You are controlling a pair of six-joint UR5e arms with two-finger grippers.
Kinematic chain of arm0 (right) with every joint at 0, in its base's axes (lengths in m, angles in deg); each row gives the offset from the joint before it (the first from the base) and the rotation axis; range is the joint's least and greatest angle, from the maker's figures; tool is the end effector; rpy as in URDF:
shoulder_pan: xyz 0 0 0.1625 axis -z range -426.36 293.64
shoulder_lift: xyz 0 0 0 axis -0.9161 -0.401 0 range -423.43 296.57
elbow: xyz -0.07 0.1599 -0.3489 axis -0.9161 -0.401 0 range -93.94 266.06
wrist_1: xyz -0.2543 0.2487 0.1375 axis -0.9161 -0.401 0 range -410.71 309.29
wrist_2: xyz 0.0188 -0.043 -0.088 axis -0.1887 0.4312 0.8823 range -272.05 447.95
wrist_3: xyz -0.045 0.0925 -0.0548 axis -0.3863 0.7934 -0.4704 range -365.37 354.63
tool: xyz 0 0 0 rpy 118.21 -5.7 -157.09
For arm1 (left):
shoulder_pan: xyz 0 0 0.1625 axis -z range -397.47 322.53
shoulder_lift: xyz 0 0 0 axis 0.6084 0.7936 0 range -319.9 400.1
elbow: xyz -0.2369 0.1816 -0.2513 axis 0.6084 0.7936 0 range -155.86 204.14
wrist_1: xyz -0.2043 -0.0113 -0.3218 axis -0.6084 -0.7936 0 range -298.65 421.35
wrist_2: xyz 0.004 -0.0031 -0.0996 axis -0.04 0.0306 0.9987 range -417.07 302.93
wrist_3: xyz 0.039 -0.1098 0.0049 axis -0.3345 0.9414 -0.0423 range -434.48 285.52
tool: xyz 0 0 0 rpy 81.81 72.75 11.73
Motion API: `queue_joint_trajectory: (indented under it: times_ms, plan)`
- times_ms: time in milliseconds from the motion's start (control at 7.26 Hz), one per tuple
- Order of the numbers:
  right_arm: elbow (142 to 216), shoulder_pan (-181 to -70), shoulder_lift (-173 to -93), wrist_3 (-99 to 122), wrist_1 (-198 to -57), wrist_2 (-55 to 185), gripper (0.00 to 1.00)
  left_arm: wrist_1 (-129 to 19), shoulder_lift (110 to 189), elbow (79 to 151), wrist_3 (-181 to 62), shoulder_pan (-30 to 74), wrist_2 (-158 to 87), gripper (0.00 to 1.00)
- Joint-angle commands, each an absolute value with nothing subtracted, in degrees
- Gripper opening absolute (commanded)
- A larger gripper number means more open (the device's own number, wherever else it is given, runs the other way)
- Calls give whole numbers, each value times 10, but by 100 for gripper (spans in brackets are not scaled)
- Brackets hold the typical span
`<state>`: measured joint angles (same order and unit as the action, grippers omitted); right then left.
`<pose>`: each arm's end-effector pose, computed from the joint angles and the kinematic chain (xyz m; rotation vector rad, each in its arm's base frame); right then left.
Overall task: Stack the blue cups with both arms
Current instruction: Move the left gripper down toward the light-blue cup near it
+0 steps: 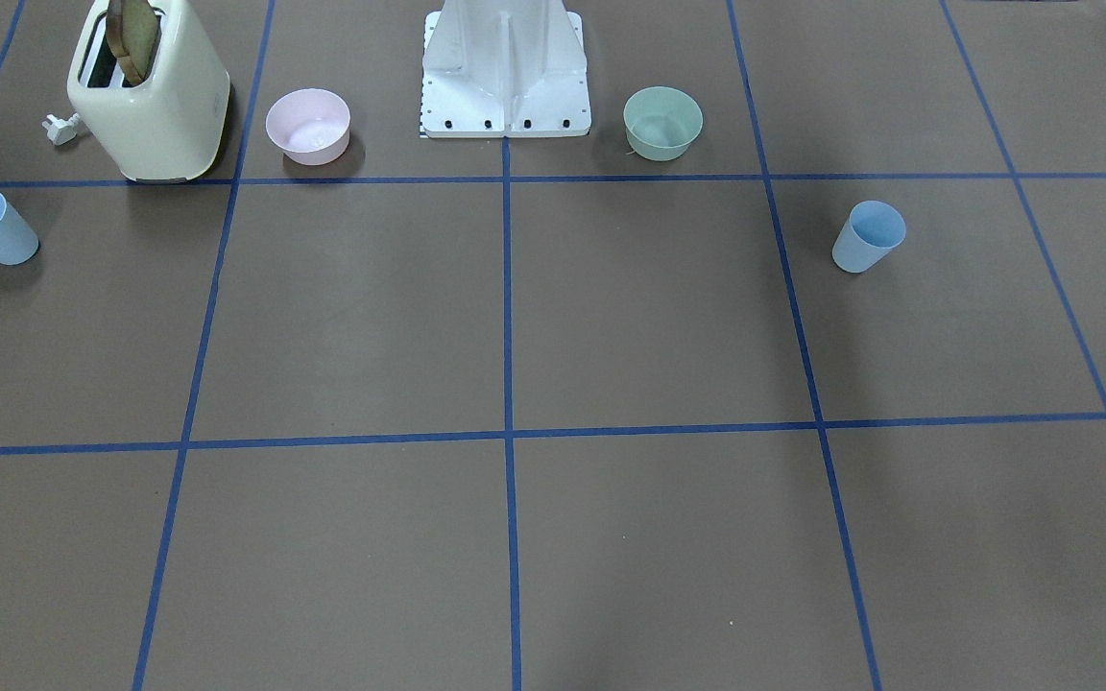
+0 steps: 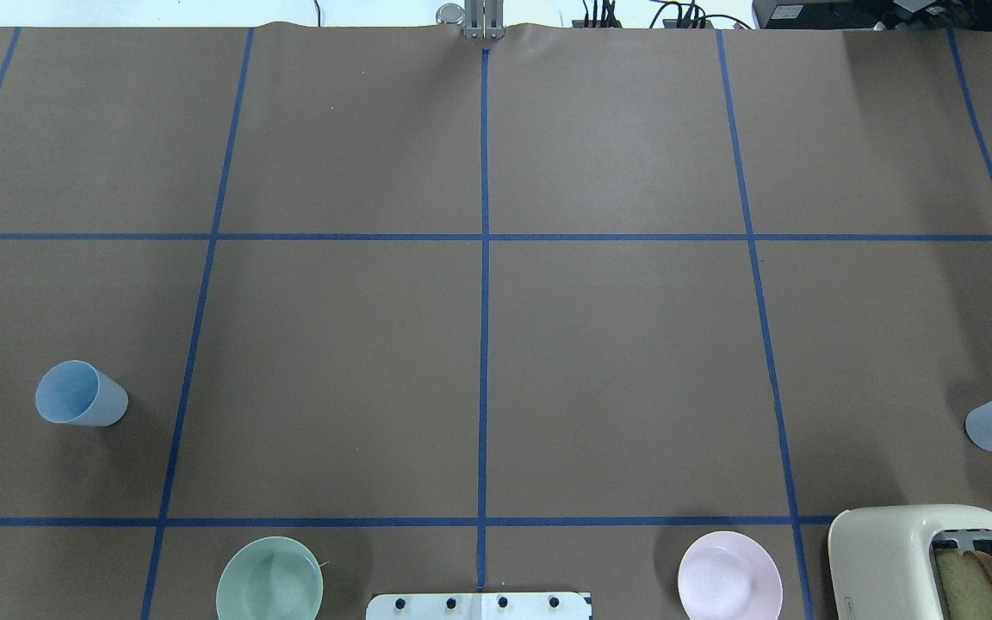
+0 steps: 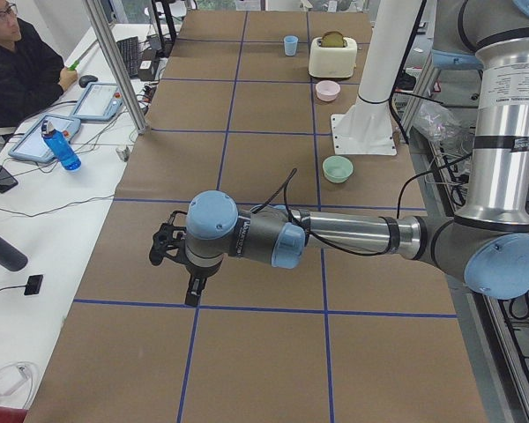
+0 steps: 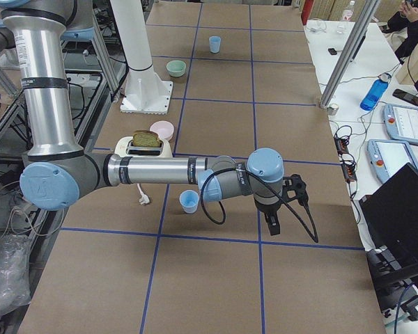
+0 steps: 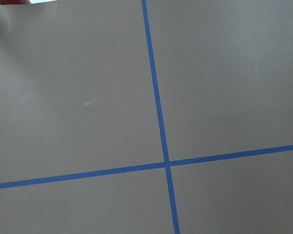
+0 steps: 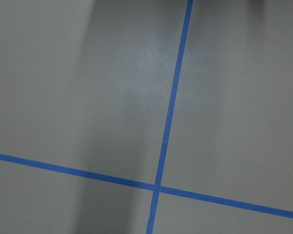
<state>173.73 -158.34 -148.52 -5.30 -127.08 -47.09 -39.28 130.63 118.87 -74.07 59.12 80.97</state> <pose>0.0683 -0.5070 0.5864 0.2810 -0.7760 -0.0775 -0.1010 -0.4682 0.5677 0.3052 0.8172 0.0018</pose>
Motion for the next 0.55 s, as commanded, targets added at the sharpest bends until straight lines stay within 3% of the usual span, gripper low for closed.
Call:
queue_joint_trajectory:
  times_ms: [0, 413]
  plan:
    - [1801, -1583, -1583, -21, -1237, -486, 100, -394, 1266, 1268, -669, 558, 813, 98]
    - [1859, -1551, -1720, 80, -1104, -515, 100, -487, 1207, 1310, -547, 466, 813, 98]
